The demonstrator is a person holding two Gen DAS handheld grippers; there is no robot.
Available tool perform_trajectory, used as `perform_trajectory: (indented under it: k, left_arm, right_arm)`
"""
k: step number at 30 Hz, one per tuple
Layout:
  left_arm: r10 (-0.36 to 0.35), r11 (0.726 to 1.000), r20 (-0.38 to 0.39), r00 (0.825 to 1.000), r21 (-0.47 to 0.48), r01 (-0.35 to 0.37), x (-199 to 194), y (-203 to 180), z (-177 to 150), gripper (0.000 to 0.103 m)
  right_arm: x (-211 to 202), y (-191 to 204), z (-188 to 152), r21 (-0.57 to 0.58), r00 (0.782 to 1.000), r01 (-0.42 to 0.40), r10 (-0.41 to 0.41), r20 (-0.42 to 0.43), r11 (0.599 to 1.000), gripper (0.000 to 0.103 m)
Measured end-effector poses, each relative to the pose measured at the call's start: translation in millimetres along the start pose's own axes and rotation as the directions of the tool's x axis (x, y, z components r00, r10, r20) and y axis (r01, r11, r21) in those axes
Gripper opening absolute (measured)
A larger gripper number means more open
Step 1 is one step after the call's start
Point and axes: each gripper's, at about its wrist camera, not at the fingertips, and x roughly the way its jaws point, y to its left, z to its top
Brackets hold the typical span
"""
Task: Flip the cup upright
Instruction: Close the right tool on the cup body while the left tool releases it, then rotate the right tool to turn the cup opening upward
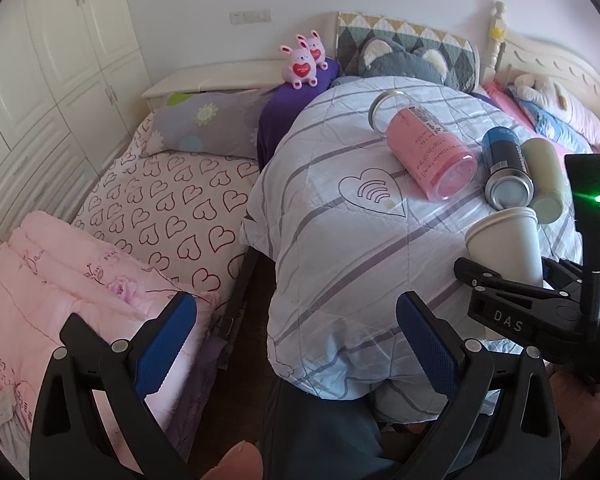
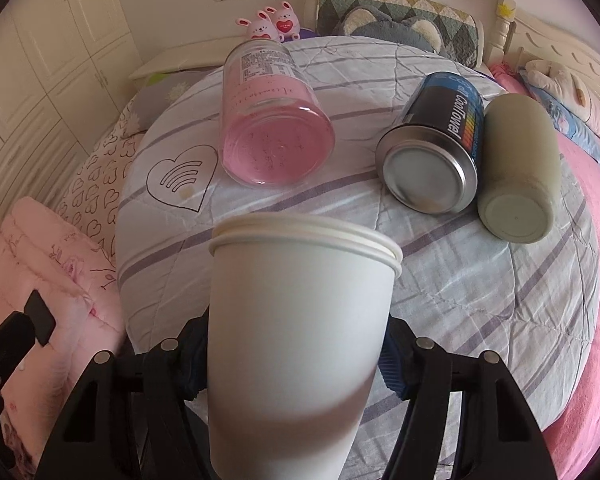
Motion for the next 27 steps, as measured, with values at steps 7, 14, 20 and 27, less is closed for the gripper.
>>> perform_trajectory:
  k: [7, 14, 20, 27]
  left_arm:
    - [-0.009, 0.999, 0.005, 1.000, 0.041, 0.009, -3.5, -20.8, 1.7, 0.101]
    - [-0.016, 0.997, 0.011, 1.000, 0.072, 0.015, -6.7, -39.1, 4.0, 0.101]
    - [-0.007, 0.997, 0.004, 1.000, 0.075, 0.007, -4.0, -40.6, 5.1, 0.101]
    - [-0.001, 0.997, 0.002, 1.000, 0.075, 0.001, -3.6, -39.0, 4.2, 0.101]
  right_arm:
    - [-18.1, -17.3, -2.0, 0.017, 0.998, -0.033, 0.032, 0.048, 0.999, 0.067]
    - [-31.0, -32.2, 2.0, 0.027, 0.993, -0.061, 0.058, 0.104, 0.998, 0.067]
    - [-33.1, -38.7, 2.6, 0.038, 0.988, -0.090, 0.085, 0.132, 0.995, 0.067]
    - [-36.0, -41.9, 4.0, 0.040, 0.980, -0.119, 0.112, 0.162, 0.992, 0.067]
